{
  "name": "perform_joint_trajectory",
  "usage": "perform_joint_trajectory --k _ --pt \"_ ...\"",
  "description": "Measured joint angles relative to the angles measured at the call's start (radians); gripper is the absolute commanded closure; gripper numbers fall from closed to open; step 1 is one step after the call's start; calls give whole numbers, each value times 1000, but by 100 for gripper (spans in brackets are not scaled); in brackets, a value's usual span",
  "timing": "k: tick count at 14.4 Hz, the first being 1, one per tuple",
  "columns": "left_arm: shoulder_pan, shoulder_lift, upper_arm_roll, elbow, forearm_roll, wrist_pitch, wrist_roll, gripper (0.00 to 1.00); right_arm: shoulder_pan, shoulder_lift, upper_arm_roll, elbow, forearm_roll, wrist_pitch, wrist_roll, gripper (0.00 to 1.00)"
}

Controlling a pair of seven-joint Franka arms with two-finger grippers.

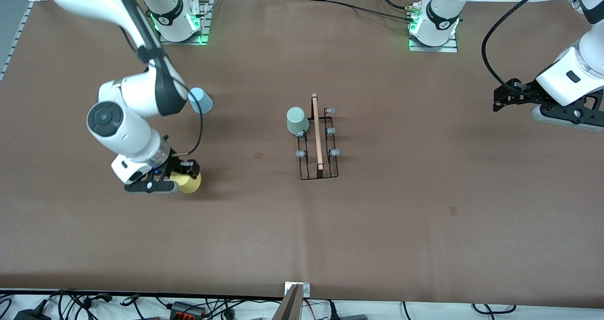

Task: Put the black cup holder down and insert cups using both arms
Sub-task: 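Carry the yellow cup with the right gripper onto a rack peg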

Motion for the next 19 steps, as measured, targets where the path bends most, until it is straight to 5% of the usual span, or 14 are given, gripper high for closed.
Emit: perform_joint_trajectory --k 5,10,19 --pt "0 0 0 0 0 0 0 0 168 -12 5 96 0 -81 361 94" --pt "0 0 0 0 0 0 0 0 339 78 5 250 0 -81 684 94" --pt "0 0 0 0 0 0 0 0 425 222 3 346 -32 9 749 93"
